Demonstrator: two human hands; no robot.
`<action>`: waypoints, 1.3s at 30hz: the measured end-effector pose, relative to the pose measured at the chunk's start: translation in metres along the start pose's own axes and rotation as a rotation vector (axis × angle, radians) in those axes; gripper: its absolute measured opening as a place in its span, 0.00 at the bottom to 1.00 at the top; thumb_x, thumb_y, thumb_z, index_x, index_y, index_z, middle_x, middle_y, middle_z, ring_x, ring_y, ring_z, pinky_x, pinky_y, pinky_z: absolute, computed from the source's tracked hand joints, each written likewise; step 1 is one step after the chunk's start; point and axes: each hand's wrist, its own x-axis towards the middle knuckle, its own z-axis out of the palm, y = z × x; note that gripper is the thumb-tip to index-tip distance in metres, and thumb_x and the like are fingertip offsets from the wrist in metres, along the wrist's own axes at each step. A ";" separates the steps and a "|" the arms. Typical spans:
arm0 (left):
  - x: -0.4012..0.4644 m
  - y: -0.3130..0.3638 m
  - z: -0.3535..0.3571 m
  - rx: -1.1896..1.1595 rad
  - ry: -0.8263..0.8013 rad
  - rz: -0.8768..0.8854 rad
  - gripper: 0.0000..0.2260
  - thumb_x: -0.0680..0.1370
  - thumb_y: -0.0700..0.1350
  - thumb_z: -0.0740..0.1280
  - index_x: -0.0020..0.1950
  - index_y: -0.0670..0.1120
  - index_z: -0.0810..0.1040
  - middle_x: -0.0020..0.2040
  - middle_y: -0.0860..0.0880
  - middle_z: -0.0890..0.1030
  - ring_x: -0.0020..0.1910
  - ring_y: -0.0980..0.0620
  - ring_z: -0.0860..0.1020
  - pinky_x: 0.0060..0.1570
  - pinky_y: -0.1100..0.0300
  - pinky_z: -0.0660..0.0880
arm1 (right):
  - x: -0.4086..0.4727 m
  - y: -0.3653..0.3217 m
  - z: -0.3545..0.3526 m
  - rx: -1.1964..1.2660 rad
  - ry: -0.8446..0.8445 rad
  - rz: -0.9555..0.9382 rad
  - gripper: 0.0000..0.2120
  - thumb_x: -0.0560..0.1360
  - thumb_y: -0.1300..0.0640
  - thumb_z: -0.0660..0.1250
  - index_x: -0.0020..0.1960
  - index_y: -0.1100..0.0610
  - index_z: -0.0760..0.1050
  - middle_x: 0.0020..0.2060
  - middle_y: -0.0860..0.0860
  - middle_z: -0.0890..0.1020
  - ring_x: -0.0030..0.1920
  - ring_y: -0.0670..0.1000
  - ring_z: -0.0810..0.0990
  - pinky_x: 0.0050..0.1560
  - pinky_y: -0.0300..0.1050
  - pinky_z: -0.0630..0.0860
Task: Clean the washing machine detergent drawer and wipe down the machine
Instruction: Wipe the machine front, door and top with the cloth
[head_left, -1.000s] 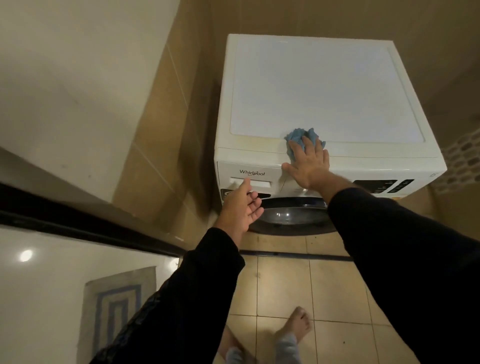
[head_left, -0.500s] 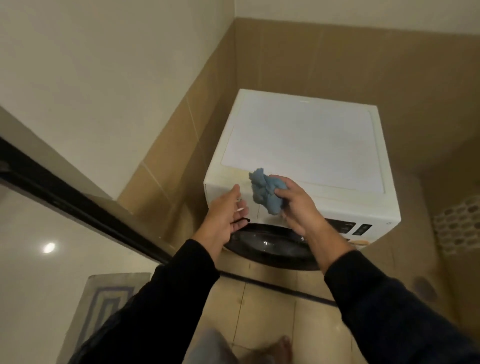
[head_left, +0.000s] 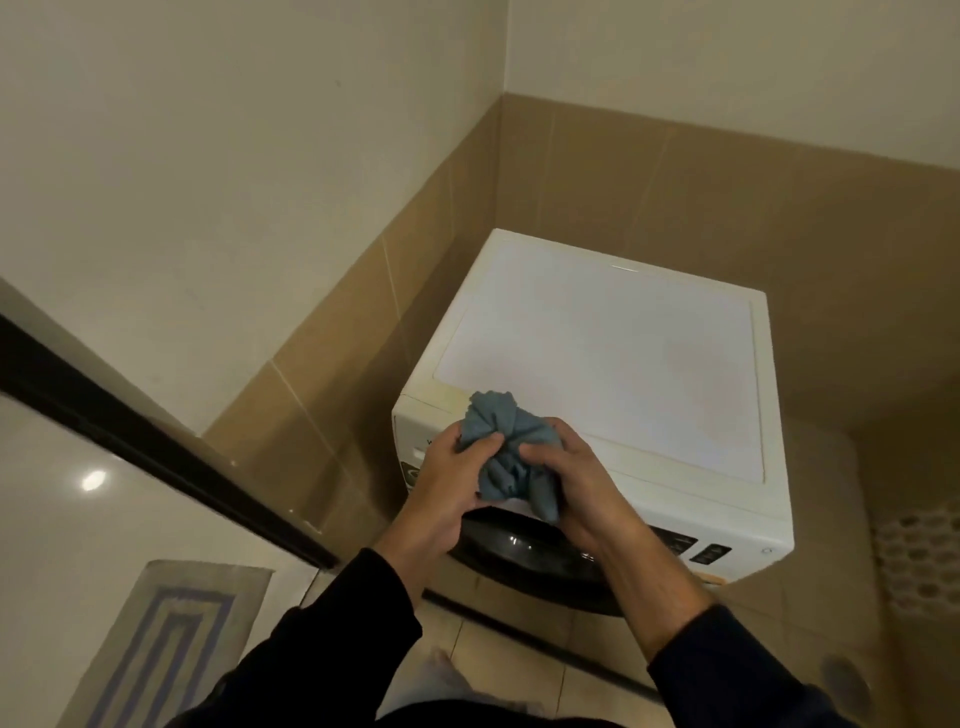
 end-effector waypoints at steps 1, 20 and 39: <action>0.003 0.003 0.001 0.007 0.006 0.020 0.07 0.80 0.45 0.66 0.58 0.49 0.78 0.53 0.45 0.84 0.51 0.46 0.83 0.48 0.47 0.82 | 0.004 -0.005 -0.001 -0.056 0.005 -0.017 0.16 0.70 0.62 0.69 0.57 0.64 0.74 0.50 0.62 0.80 0.51 0.58 0.80 0.55 0.55 0.78; -0.017 0.049 0.028 -0.328 0.298 0.251 0.09 0.81 0.41 0.62 0.50 0.38 0.80 0.48 0.37 0.83 0.43 0.45 0.83 0.45 0.54 0.81 | 0.063 -0.081 -0.009 -0.420 -0.639 0.023 0.17 0.72 0.53 0.70 0.46 0.68 0.75 0.39 0.59 0.78 0.40 0.54 0.77 0.37 0.43 0.74; -0.026 -0.022 0.060 -0.490 0.463 0.193 0.28 0.75 0.36 0.71 0.72 0.50 0.66 0.48 0.46 0.85 0.46 0.48 0.84 0.40 0.56 0.81 | 0.042 -0.098 -0.010 -1.059 -0.514 -0.474 0.11 0.72 0.58 0.74 0.41 0.54 0.71 0.35 0.47 0.78 0.36 0.47 0.79 0.37 0.38 0.77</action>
